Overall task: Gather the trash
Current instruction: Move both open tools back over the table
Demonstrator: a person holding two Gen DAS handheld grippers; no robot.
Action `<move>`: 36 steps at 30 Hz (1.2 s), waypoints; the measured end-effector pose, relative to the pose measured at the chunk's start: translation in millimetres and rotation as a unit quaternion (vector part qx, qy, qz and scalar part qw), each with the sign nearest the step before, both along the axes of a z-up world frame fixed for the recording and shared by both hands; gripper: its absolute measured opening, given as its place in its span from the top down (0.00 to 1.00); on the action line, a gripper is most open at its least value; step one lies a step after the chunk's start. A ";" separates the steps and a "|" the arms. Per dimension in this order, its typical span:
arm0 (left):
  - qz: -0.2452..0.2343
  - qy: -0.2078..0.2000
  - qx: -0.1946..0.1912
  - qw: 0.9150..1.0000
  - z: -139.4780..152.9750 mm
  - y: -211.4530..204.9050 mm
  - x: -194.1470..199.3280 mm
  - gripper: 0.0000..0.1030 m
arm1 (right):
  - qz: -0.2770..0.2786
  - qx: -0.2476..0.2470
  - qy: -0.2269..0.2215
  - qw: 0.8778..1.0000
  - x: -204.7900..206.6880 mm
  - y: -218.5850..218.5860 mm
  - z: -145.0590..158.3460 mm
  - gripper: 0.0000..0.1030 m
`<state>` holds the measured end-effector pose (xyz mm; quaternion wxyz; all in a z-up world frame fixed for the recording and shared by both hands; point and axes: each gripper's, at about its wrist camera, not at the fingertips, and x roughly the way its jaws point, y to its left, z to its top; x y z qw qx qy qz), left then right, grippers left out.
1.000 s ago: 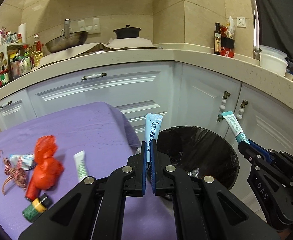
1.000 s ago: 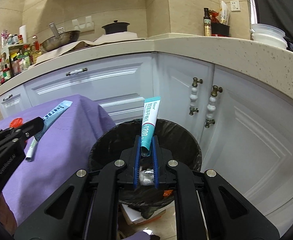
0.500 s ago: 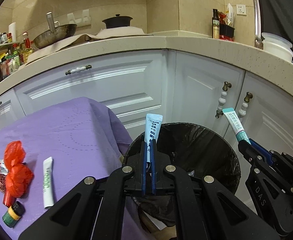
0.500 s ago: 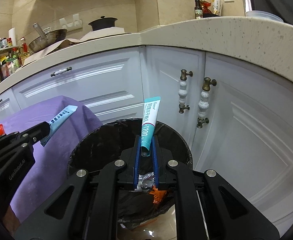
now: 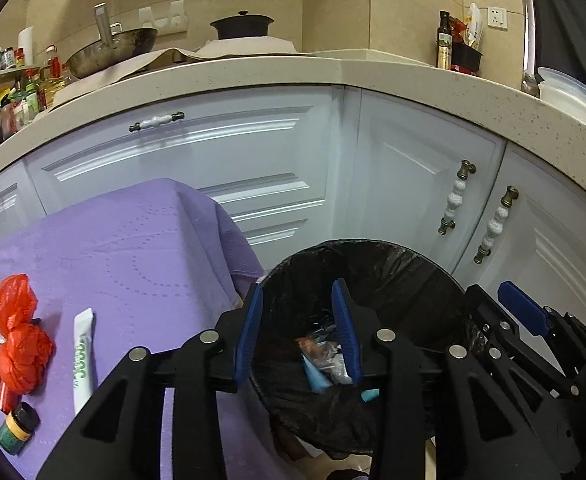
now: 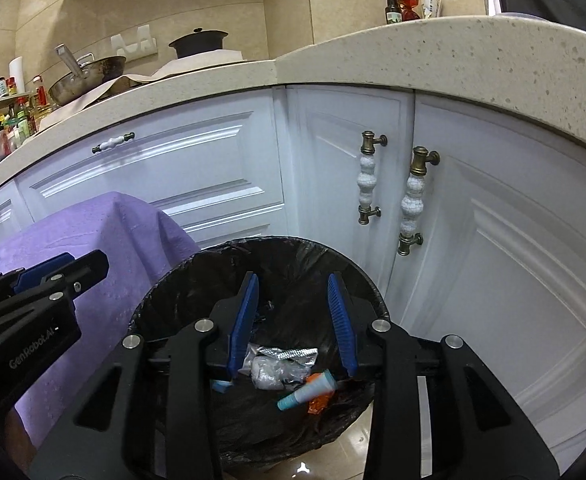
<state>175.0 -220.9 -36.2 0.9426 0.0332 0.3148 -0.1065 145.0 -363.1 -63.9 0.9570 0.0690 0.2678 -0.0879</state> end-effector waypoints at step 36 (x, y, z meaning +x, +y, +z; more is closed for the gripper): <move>0.185 -0.038 0.035 0.981 19.3 243.6 -84.3 0.51 | 0.191 0.001 0.015 0.982 -12.1 223.6 29.5 0.64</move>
